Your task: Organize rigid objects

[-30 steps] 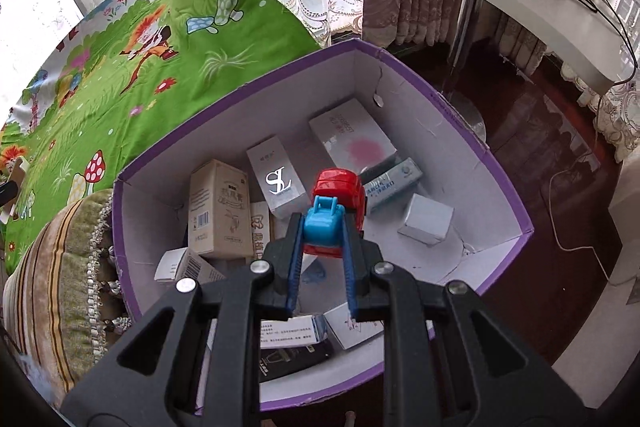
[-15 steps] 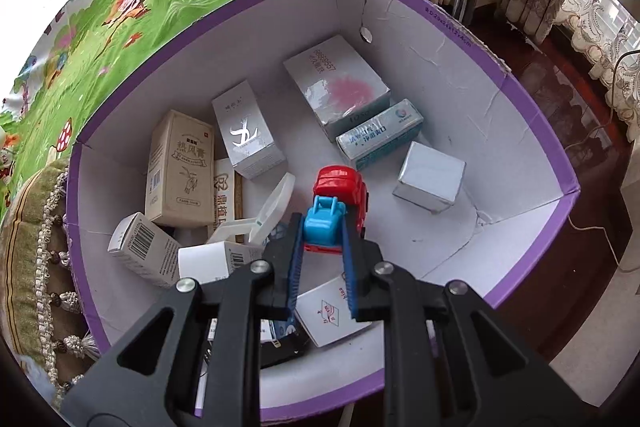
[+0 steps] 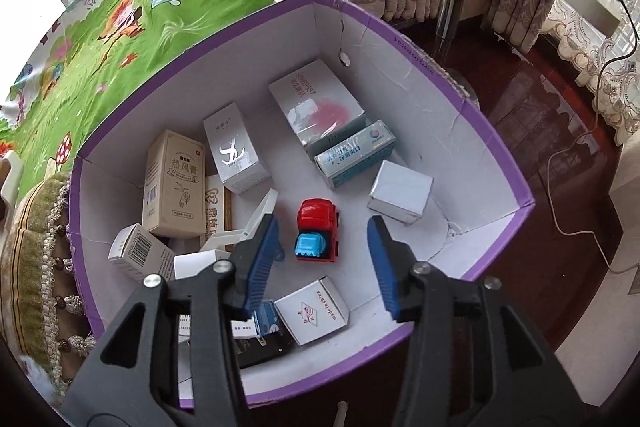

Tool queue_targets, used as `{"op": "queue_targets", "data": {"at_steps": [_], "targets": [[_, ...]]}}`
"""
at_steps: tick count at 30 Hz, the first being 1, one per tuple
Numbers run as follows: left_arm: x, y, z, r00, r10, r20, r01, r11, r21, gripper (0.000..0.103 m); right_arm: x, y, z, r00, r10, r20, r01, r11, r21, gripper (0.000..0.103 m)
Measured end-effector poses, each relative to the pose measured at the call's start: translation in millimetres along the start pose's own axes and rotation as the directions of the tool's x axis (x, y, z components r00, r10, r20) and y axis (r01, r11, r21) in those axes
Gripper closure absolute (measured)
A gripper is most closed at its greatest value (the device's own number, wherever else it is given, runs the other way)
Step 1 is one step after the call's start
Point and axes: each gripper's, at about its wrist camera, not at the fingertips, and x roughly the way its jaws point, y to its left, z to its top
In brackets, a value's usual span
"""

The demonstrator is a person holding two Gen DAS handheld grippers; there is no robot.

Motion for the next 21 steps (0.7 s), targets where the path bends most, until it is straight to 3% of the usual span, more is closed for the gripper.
{"op": "queue_targets", "data": {"at_steps": [3,5,7,14,21], "targets": [[5.9,-12.7,-2.7,0.999,-0.048,-0.021,0.049,0.999,0.007,0.062,-16.7,6.0,-0.9,0.999,-0.02,0.029,0.02,1.0,0.003,0.042],[8.4,-16.9,-4.9,0.997,-0.063,-0.033,0.063,0.998,-0.01,0.044,-30.7,12.8,-5.3,0.999,-0.025,0.048,0.025,1.0,-0.01,0.037],[8.3,-18.4,-8.6,0.998,-0.05,-0.039,0.049,0.998,-0.033,0.036,-45.3,18.4,-10.0,0.996,-0.052,0.073,0.053,0.999,-0.008,0.033],[-8.6,-16.5,-33.3,0.996,-0.077,-0.038,0.071,0.986,-0.151,0.026,-97.9,38.8,-38.5,0.99,-0.069,0.124,0.071,0.997,-0.008,0.02],[-27.4,-27.8,-64.3,0.999,-0.026,0.026,0.031,0.979,-0.202,0.019,-127.4,43.5,-74.8,0.986,-0.091,0.141,0.089,0.996,0.02,0.017]]}}
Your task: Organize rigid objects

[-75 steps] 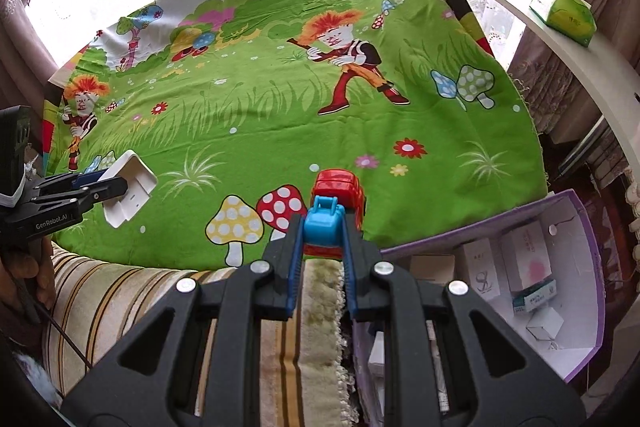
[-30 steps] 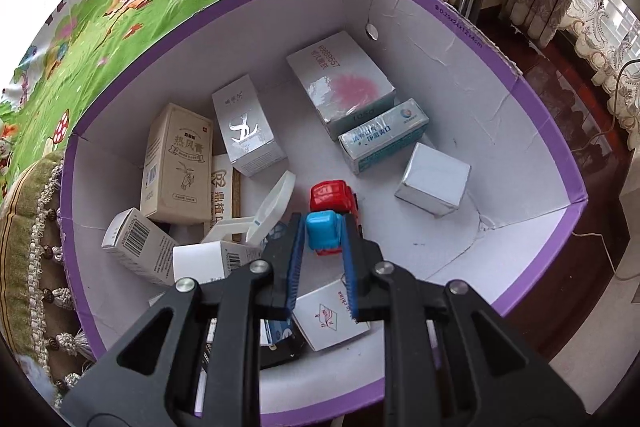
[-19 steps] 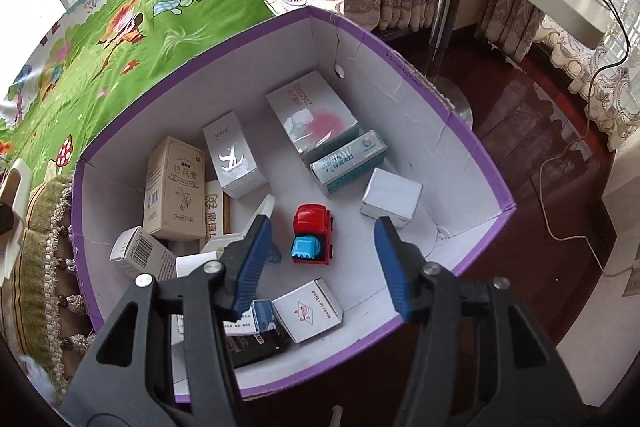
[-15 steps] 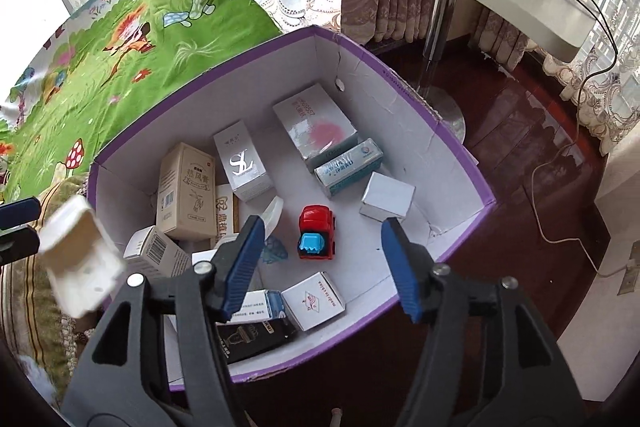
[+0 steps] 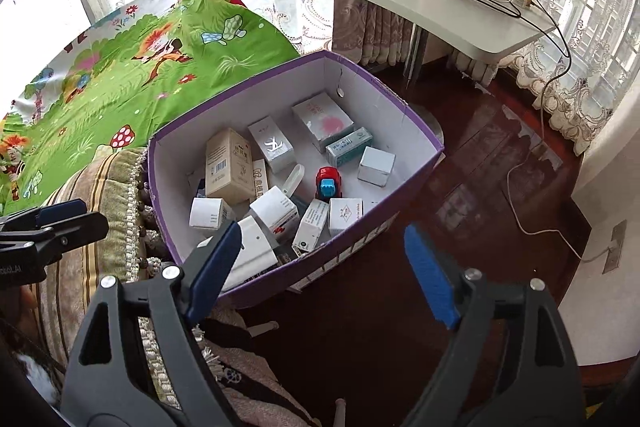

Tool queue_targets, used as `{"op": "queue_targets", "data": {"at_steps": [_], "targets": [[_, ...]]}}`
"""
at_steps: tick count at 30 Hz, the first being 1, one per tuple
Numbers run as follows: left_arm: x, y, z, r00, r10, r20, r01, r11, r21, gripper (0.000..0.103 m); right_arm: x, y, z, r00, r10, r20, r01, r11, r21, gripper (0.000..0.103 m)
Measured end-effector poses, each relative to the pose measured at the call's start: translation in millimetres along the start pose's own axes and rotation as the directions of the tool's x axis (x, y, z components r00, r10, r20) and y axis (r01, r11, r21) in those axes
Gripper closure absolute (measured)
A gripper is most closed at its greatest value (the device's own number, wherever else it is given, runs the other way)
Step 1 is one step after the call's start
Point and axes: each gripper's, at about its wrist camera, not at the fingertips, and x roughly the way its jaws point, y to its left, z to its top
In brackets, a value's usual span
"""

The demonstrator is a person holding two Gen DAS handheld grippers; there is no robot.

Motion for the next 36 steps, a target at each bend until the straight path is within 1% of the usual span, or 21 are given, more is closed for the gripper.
{"op": "queue_targets", "data": {"at_steps": [3,5,6,8,10,13,18,24,31,36], "targets": [[5.6,-2.9,-4.2,1.0,0.022,0.011,-0.022,1.0,0.02,0.016,-1.3,-1.9,-4.7,0.999,-0.038,0.017,0.038,0.999,-0.002,0.017],[9.2,-6.7,-5.1,1.0,0.03,0.002,-0.03,0.998,0.051,0.011,1.5,-2.4,-4.5,0.998,-0.063,0.03,0.063,0.998,0.0,0.017],[10.1,-8.1,-5.7,0.999,0.037,0.002,-0.038,0.997,0.062,0.011,3.8,-2.3,-4.7,0.997,-0.069,0.025,0.069,0.998,0.001,0.017],[12.4,-7.5,-5.4,1.0,0.028,-0.002,-0.028,0.998,0.06,0.005,9.3,-1.5,-4.4,0.998,-0.064,0.013,0.064,0.998,0.004,0.017],[13.9,-6.0,-4.4,1.0,0.007,-0.006,-0.007,0.999,0.054,0.003,12.3,0.1,-4.0,0.998,-0.067,0.007,0.067,0.998,-0.002,0.017],[11.5,-3.5,-6.2,1.0,-0.007,0.013,0.006,0.999,0.034,0.003,14.8,0.8,-4.6,0.998,-0.061,-0.001,0.061,0.998,-0.001,0.017],[10.3,1.0,-6.1,0.999,-0.041,0.028,0.041,0.999,0.002,0.003,17.0,2.7,-5.9,0.997,-0.074,-0.01,0.074,0.997,-0.021,0.017],[14.6,-6.6,-6.2,1.0,-0.004,0.005,0.003,0.999,0.039,0.001,18.4,6.6,-5.4,0.998,-0.063,-0.016,0.062,0.997,-0.035,0.017],[14.1,-7.7,-7.2,1.0,0.003,0.005,-0.004,0.999,0.044,0.0,20.4,8.9,-6.1,0.998,-0.052,-0.026,0.051,0.998,-0.042,0.017],[13.7,-6.5,-6.6,1.0,-0.005,0.008,0.005,0.999,0.035,0.0,21.3,10.0,-6.0,0.998,-0.047,-0.031,0.045,0.998,-0.043,0.017]]}}
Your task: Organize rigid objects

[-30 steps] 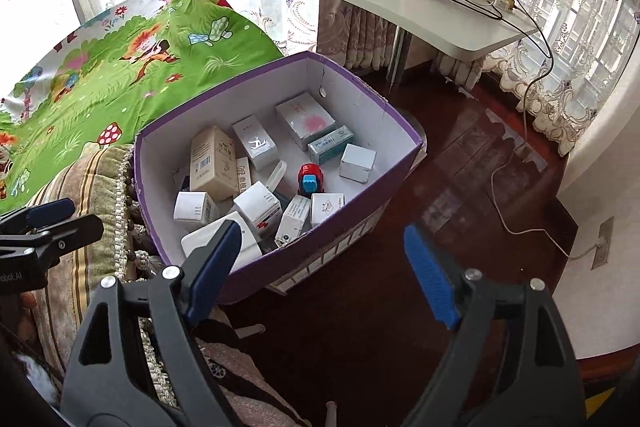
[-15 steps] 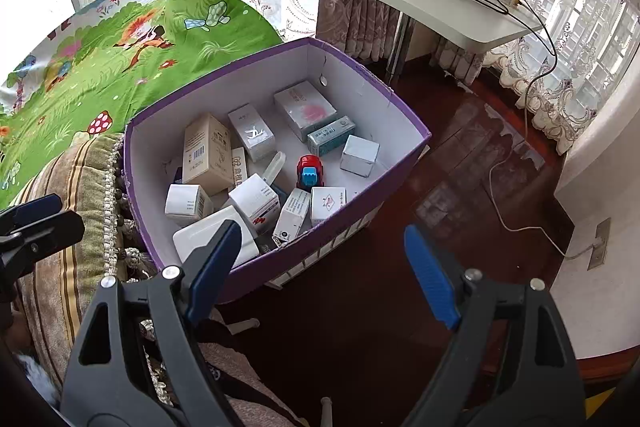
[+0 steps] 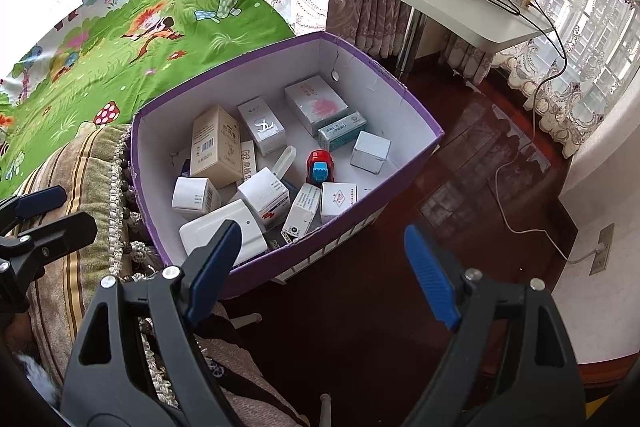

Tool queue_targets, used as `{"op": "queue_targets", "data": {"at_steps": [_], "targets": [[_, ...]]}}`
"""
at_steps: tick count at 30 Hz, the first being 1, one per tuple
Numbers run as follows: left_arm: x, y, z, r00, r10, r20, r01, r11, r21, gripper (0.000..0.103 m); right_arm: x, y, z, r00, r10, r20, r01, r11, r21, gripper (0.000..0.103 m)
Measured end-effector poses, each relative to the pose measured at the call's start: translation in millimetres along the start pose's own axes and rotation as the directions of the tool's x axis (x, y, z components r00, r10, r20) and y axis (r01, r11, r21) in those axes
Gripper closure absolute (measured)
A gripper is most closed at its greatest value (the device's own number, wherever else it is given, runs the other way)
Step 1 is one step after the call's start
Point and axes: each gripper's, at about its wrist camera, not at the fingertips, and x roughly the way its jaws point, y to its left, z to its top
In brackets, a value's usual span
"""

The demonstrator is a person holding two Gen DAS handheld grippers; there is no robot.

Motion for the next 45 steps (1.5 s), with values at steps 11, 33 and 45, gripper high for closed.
{"op": "queue_targets", "data": {"at_steps": [11,33,45], "targets": [[1.0,-1.4,0.0,1.0,0.014,-0.004,-0.014,1.0,0.013,0.0,2.2,1.3,-1.2,1.0,0.009,-0.01,-0.009,1.0,-0.002,0.017],[1.3,-1.9,0.0,1.0,0.015,-0.005,-0.015,1.0,0.014,0.0,3.9,-0.4,-1.9,1.0,0.014,-0.019,-0.014,1.0,0.002,0.017],[1.3,-1.9,0.1,1.0,0.014,-0.005,-0.014,1.0,0.013,0.0,4.2,-0.9,-2.3,1.0,0.015,-0.02,-0.015,1.0,0.002,0.017]]}}
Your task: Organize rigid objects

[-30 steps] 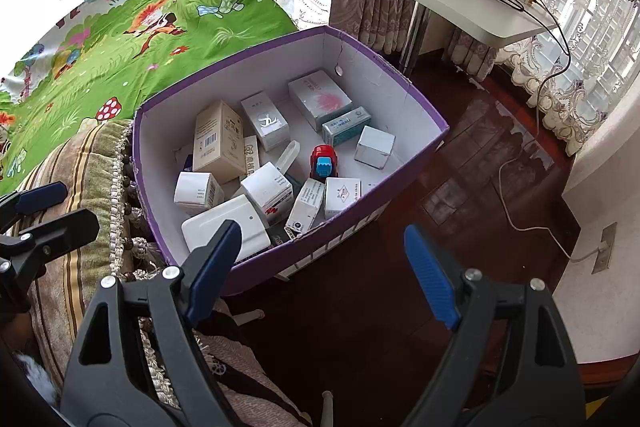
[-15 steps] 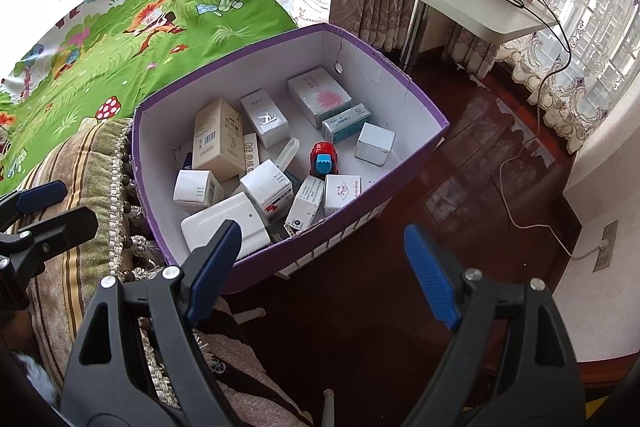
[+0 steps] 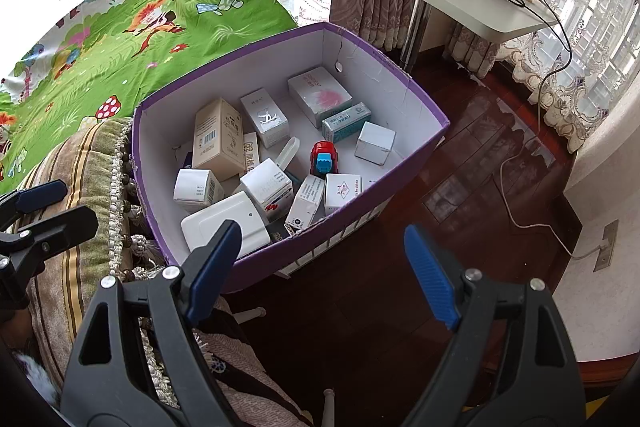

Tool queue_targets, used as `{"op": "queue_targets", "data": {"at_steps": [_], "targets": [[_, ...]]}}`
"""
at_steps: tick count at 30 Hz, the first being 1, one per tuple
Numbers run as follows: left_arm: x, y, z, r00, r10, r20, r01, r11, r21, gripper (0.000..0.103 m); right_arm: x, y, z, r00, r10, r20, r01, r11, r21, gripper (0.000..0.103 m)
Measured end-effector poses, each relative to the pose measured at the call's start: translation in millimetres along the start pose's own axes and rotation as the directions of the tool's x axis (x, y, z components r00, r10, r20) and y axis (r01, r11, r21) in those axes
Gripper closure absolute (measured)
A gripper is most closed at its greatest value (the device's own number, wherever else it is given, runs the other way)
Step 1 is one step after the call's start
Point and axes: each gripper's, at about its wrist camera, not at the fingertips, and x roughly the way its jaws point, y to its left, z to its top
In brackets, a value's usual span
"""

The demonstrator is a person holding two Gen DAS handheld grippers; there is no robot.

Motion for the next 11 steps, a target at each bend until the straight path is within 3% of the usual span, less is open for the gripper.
{"op": "queue_targets", "data": {"at_steps": [11], "targets": [[0.4,-0.9,-0.7,1.0,0.003,0.01,-0.003,1.0,0.001,0.0,1.3,-0.2,-1.9,1.0,0.0,-0.002,0.0,1.0,0.001,0.017]]}}
